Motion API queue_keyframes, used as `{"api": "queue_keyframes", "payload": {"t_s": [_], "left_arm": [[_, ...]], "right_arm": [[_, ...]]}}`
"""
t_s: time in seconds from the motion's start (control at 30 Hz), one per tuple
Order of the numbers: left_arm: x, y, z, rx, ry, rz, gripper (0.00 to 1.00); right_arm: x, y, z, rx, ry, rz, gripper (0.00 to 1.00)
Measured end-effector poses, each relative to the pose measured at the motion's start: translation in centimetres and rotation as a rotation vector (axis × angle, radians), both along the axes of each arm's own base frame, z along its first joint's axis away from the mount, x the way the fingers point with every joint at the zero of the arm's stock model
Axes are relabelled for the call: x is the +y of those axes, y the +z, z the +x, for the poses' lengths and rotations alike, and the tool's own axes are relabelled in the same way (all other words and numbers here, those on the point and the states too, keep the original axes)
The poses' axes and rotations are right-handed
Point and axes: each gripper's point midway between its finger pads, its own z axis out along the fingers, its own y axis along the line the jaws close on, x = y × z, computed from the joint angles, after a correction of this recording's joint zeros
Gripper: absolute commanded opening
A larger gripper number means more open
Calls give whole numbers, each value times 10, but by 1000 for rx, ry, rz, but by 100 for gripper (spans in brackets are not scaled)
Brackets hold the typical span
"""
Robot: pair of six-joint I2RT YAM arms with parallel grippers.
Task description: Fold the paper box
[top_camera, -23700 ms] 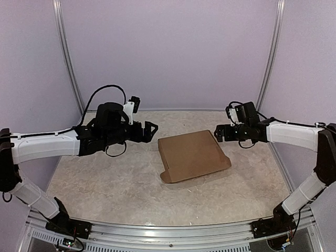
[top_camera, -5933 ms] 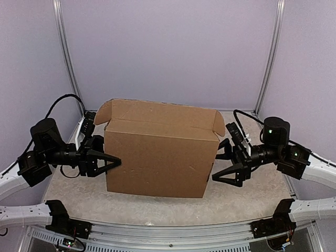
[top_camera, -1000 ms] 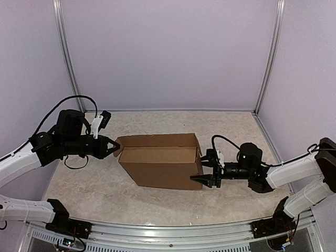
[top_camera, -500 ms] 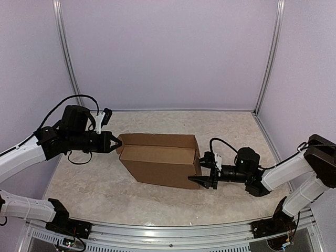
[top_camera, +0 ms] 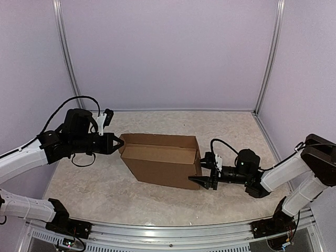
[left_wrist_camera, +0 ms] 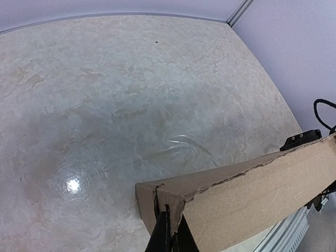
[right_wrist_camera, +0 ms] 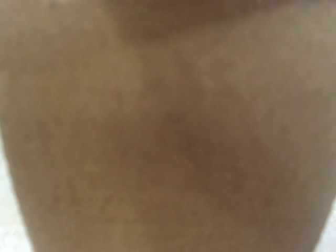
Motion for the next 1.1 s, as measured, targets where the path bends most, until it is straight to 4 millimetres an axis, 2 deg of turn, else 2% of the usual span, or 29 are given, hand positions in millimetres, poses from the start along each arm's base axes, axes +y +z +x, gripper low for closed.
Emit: {"api": "queue_keyframes", "payload": {"t_s": [0.5, 0.93, 1.1], "left_arm": [[-9, -4, 4, -69, 35, -36, 0], [-22, -10, 10, -109, 75, 18, 0], [-23, -10, 11, -122, 89, 64, 0]], "right_arm": [[-4, -8, 1, 32, -29, 28, 7], [-12, -19, 3, 62, -84, 50, 37], [-13, -19, 5, 67, -95, 53, 54]]}}
